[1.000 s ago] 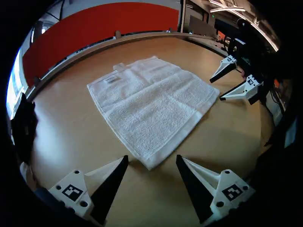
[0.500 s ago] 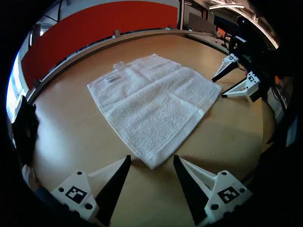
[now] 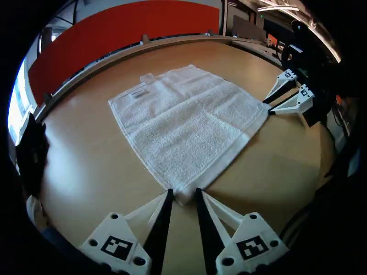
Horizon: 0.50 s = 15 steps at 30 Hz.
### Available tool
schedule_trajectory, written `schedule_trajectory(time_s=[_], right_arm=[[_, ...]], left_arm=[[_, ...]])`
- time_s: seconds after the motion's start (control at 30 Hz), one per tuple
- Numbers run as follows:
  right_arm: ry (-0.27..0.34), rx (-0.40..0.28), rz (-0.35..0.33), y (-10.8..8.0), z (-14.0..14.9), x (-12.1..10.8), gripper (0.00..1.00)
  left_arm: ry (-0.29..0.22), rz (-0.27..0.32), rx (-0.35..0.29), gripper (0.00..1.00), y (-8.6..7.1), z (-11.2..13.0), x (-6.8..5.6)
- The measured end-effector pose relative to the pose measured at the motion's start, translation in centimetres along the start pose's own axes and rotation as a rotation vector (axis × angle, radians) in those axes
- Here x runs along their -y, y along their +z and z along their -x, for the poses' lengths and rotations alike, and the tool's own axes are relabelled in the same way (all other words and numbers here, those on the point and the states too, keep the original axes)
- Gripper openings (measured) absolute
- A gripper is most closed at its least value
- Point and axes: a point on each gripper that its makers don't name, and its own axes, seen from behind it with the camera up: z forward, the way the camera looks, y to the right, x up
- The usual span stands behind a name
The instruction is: Fold towel
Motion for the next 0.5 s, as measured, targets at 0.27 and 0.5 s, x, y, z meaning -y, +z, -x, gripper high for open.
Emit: schedule_trajectory(time_s=[0.27,0.5], right_arm=[[0.025,0.002,-0.008,-0.17,-0.15,0.20,0.16],[0.053,-0.007,-0.007,-0.56,-0.75,-0.07,0.13]], left_arm=[[-0.019,-0.017,0.007,0.16,-0.04,-0.04,-0.26],[-0.035,-0.012,0.008,0.15,-0.25,-0.18,-0.43]])
